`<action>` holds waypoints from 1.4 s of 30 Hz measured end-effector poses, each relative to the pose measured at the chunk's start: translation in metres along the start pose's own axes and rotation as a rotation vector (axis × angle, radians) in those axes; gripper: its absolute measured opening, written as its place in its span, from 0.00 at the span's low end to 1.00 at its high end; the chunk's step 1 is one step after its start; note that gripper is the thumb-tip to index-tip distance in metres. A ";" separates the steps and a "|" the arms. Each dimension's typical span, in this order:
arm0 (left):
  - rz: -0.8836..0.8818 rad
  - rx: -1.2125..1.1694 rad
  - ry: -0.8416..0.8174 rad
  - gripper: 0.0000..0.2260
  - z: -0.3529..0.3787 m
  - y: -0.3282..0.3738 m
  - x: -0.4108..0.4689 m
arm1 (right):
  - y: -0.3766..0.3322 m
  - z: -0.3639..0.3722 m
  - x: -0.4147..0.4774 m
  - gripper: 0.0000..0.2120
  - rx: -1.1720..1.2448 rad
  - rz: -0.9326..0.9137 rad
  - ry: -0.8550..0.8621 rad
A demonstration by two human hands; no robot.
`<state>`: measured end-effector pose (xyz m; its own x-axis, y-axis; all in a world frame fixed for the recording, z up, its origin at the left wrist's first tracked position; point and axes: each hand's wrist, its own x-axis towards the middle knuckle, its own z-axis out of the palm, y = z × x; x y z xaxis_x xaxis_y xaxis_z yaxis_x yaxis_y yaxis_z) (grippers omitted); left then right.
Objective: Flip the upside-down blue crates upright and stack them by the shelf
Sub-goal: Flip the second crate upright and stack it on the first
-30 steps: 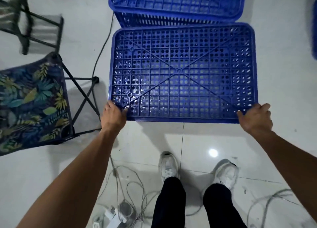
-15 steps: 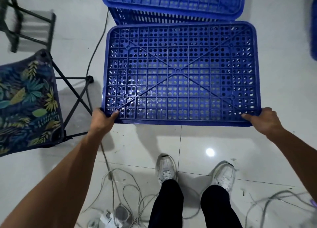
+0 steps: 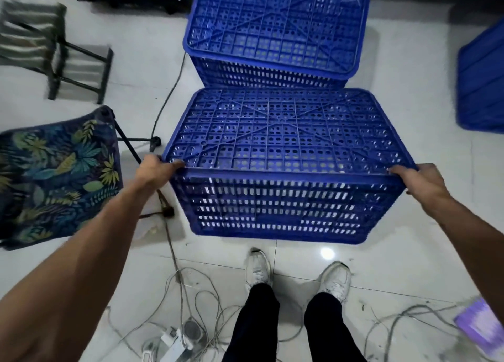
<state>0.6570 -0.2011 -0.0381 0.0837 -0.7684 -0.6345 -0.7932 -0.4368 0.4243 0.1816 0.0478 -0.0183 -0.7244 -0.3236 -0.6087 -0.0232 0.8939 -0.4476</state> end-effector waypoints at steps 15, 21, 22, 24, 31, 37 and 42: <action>-0.047 -0.114 0.138 0.40 0.013 0.037 -0.003 | -0.042 -0.009 0.018 0.34 0.072 0.043 0.078; -0.027 -0.168 0.123 0.52 0.017 0.037 0.007 | -0.060 -0.003 0.035 0.23 0.268 0.075 0.056; 0.006 -0.201 0.084 0.49 0.019 0.035 0.009 | -0.062 -0.001 0.039 0.20 0.293 0.064 0.049; 0.086 -0.269 0.014 0.43 0.026 0.031 0.013 | -0.070 0.000 0.049 0.21 0.304 0.027 0.046; 0.129 -0.227 -0.072 0.34 0.038 0.038 0.046 | -0.085 0.016 0.095 0.16 0.236 -0.082 0.037; 0.058 -0.134 -0.034 0.42 0.053 0.025 0.092 | -0.071 0.037 0.133 0.17 0.097 -0.082 0.092; 0.126 -0.052 0.018 0.35 0.066 0.039 0.068 | -0.068 0.045 0.138 0.29 -0.123 -0.101 0.134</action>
<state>0.5917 -0.2397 -0.1070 -0.0032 -0.8265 -0.5630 -0.7657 -0.3601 0.5330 0.1137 -0.0717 -0.1013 -0.7992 -0.3766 -0.4685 -0.1784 0.8929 -0.4134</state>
